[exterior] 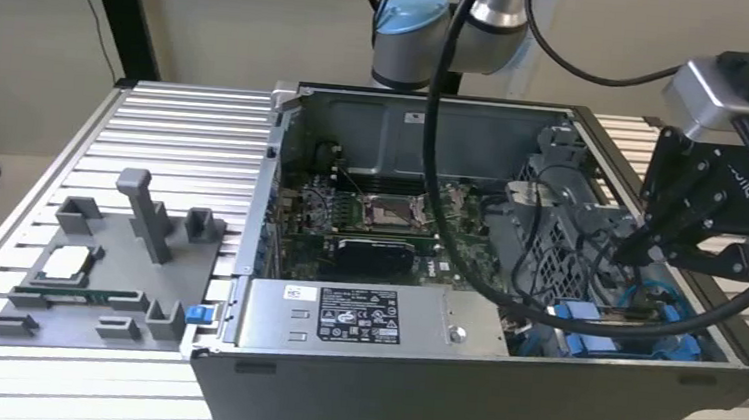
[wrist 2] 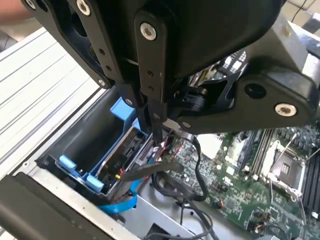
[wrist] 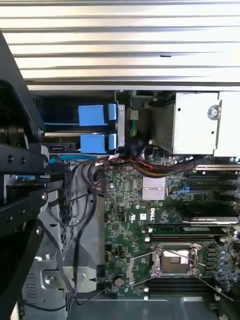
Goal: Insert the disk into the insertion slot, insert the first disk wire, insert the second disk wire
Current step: 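Insert the second disk wire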
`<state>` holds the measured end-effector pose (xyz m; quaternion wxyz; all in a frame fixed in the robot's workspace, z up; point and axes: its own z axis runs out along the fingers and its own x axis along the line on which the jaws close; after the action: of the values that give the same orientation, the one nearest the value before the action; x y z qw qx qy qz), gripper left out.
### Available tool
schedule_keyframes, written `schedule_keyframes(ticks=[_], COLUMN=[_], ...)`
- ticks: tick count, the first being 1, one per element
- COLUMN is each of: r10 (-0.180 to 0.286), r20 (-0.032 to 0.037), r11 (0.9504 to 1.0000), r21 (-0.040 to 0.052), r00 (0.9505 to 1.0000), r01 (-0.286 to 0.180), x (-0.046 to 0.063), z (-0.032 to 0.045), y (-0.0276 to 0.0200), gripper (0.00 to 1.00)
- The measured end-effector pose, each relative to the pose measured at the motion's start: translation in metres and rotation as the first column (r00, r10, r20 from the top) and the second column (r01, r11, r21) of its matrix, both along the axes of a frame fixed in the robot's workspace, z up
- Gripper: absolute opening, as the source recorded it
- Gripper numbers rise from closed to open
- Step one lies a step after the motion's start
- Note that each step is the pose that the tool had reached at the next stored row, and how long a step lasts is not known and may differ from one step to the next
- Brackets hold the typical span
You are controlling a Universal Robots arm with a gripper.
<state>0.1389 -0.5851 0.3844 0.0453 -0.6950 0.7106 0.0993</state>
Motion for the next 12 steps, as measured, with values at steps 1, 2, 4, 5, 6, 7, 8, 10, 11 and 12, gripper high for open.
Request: schedule_keyframes(ticks=[1,2,4,5,6,7,8,10,11,12], r10=[0.000,0.000,0.000,0.000,0.000,0.001,0.001,0.002,0.003,0.004], r20=[0.0005,0.0017,0.0033,0.0040,0.0049,0.0060,0.0071,0.0099,0.0113,0.0127], r11=[1.0000,1.0000,0.9998,0.9997,0.9996,0.9995,0.9995,0.9994,0.9993,0.9993], r21=[-0.0043,-0.0092,-0.0208,-0.0259,-0.0296,-0.0316,-0.0328,-0.0349,-0.0362,-0.0381], r00=[1.0000,1.0000,1.0000,1.0000,1.0000,1.0000,1.0000,0.9999,0.9999,0.9999], r01=[0.000,0.000,0.000,0.000,0.000,-0.001,-0.001,-0.002,-0.003,-0.004], x=[-0.0011,-0.0018,-0.0030,-0.0036,-0.0040,-0.0041,-0.0041,-0.0042,-0.0042,-0.0042], z=[-0.0007,-0.0013,-0.0021,-0.0028,-0.0035,-0.0046,-0.0055,-0.0075,-0.0084,-0.0092], y=[0.0000,0.0000,0.0000,0.0000,0.0000,0.0000,0.0000,0.0000,0.0001,0.0000], gripper=[0.00,0.00,0.00,0.00,0.00,0.00,0.00,0.00,0.00,0.00])
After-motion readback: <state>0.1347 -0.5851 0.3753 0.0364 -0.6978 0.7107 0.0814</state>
